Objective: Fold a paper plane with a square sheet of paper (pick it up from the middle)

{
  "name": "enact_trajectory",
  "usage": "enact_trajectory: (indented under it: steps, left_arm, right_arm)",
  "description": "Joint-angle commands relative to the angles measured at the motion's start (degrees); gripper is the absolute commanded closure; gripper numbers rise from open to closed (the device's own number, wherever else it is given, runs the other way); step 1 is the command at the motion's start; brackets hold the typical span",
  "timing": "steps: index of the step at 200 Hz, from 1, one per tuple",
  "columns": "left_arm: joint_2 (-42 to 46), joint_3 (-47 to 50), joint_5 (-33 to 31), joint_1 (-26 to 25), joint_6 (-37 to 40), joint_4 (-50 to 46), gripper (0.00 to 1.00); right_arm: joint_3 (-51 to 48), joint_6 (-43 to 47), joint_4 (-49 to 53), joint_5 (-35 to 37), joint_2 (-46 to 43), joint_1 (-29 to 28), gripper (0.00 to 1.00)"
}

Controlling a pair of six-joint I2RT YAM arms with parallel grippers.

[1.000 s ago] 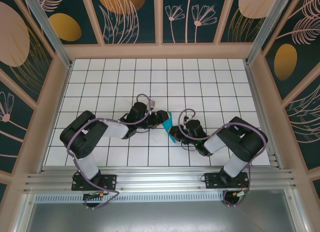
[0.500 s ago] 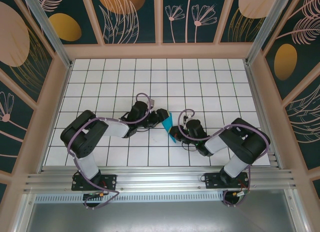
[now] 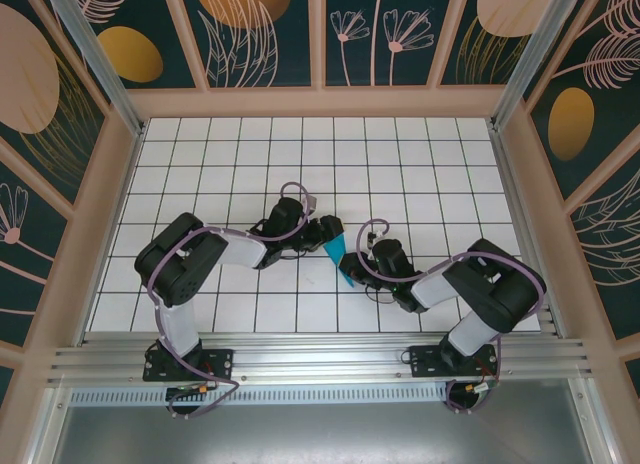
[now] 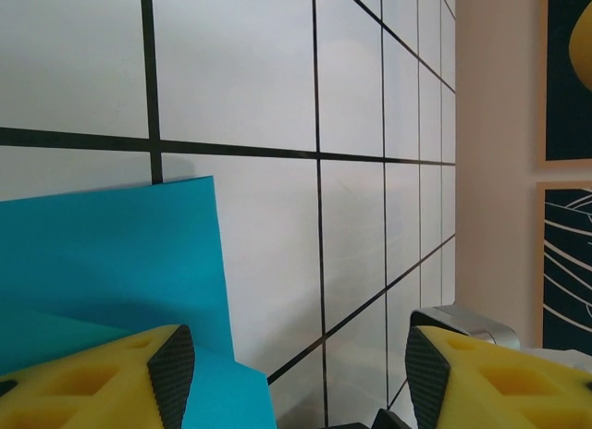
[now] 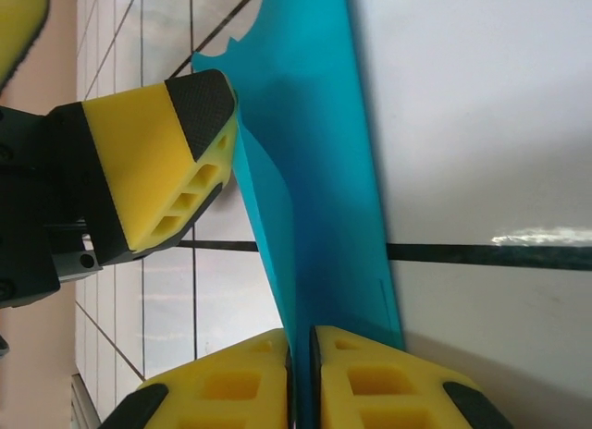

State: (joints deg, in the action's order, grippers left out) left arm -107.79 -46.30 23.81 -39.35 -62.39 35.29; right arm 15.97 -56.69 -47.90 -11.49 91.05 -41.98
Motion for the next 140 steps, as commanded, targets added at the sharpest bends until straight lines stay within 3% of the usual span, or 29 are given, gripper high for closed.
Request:
enact_trajectory:
  steps: [1, 52, 110, 140]
  left_arm:
    - [-1.0, -1.5, 0.7, -0.2, 2.3, -1.3, 0.35]
    - [0.4, -3.5, 1.0, -0.1, 5.1, -4.4, 0.34]
    - [7.3, -0.3, -0.6, -0.2, 6.2, -4.3, 0.32]
    - [7.4, 1.4, 2.6, -0.1, 5.6, -1.7, 0.33]
  right_arm:
    - [-1.1, -0.4, 1.2, 1.6, -1.3, 0.1, 0.87]
    - [-1.3, -6.2, 2.0, 2.0, 0.2, 0.6, 1.0]
    - [-2.8, -11.7, -4.2, -1.8, 2.9, 1.9, 1.0]
    - [-2.0, -13.1, -2.7, -2.7, 3.9, 2.3, 1.0]
